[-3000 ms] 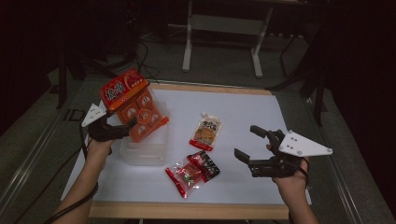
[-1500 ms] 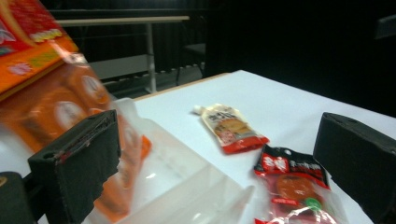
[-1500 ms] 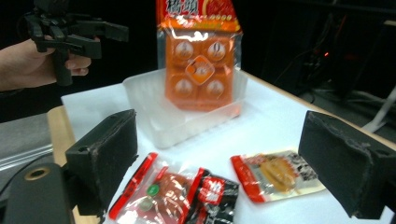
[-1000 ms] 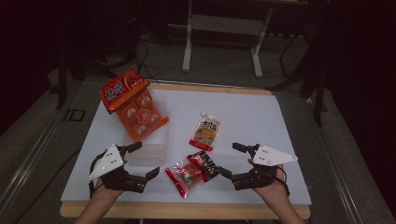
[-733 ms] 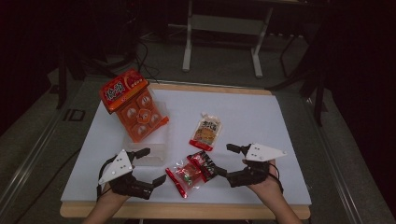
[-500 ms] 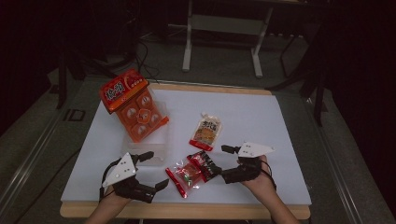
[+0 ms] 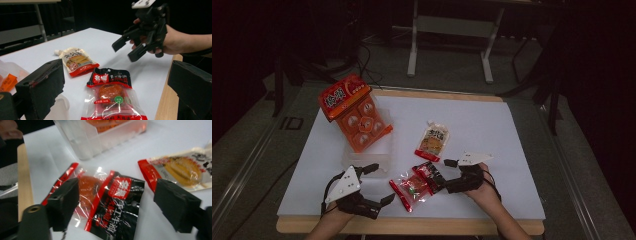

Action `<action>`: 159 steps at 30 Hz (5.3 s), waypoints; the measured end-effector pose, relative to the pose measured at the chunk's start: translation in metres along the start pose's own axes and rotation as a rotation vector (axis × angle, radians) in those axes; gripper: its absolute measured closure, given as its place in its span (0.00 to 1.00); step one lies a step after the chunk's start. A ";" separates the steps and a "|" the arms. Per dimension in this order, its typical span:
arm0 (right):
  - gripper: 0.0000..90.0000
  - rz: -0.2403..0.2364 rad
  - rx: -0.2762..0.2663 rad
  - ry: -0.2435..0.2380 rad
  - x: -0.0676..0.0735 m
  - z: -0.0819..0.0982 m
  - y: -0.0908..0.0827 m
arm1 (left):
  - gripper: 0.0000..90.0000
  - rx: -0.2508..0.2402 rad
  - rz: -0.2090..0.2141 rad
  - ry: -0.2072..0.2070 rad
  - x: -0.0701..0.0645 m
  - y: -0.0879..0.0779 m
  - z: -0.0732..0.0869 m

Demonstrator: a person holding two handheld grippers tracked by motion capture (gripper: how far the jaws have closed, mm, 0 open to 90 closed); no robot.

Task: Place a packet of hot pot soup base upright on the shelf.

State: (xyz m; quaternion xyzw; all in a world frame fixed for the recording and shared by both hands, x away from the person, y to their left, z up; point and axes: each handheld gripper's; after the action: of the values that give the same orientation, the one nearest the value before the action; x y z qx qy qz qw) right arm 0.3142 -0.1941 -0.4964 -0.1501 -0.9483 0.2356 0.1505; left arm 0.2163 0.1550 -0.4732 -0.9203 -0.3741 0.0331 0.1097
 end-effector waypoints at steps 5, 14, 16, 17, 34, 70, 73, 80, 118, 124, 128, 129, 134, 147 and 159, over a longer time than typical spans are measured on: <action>0.24 -0.013 0.042 0.032 -0.010 0.005 0.012 | 0.01 0.009 0.006 0.000 -0.001 0.001 0.002; 0.25 -0.036 0.095 0.070 -0.019 0.010 0.026 | 0.01 0.016 0.015 -0.004 0.000 0.003 0.005; 0.26 -0.038 0.108 0.078 -0.022 0.011 0.028 | 0.01 0.017 0.015 -0.004 0.000 0.003 0.005; 0.26 -0.040 0.110 0.082 -0.023 0.011 0.029 | 0.01 0.017 0.018 -0.003 -0.001 0.003 0.005; 0.45 -0.050 0.145 0.156 -0.040 0.016 0.036 | 0.01 0.026 0.031 0.005 -0.001 0.005 0.007; 1.00 -0.071 0.167 0.058 -0.016 -0.017 0.021 | 0.01 0.025 0.027 0.003 -0.001 0.006 0.007; 1.00 -0.067 0.156 0.032 -0.010 -0.021 0.015 | 0.01 0.015 0.033 -0.013 -0.001 0.006 0.007; 1.00 -0.064 0.145 -0.016 0.000 -0.029 0.008 | 0.01 0.017 0.053 -0.023 -0.002 0.008 0.006; 1.00 -0.039 0.113 -0.272 0.054 -0.075 -0.041 | 0.04 0.037 0.107 -0.015 0.000 0.023 -0.007; 1.00 -0.053 0.100 -0.286 0.059 -0.081 -0.049 | 0.04 0.044 0.128 -0.022 0.001 0.031 -0.011; 1.00 -0.063 0.100 -0.305 0.064 -0.083 -0.051 | 0.07 0.058 0.160 -0.001 -0.001 0.038 -0.015; 1.00 -0.063 0.105 -0.311 0.065 -0.084 -0.051 | 0.07 0.059 0.164 0.016 -0.002 0.040 -0.015; 1.00 -0.082 0.109 -0.322 0.070 -0.085 -0.051 | 0.16 0.063 0.213 0.034 -0.004 0.048 -0.017; 1.00 -0.131 0.127 -0.336 0.078 -0.083 -0.043 | 0.43 0.051 0.276 0.124 -0.005 0.062 -0.040; 1.00 -0.149 0.151 -0.343 0.078 -0.085 -0.040 | 0.86 0.131 0.316 0.234 -0.009 0.072 -0.044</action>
State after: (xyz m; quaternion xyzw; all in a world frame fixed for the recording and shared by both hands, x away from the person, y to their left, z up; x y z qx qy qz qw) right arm 0.2652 -0.1661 -0.3887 -0.0256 -0.9481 0.3165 0.0147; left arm 0.2655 0.0913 -0.4466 -0.9559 -0.2070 -0.0330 0.2057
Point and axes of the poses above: each handheld gripper's, and its own axes: y roughly forward along the jaws, z roughly out of its underside, x roughly to its left, and after that the axes turned 9 degrees about -z, right-handed
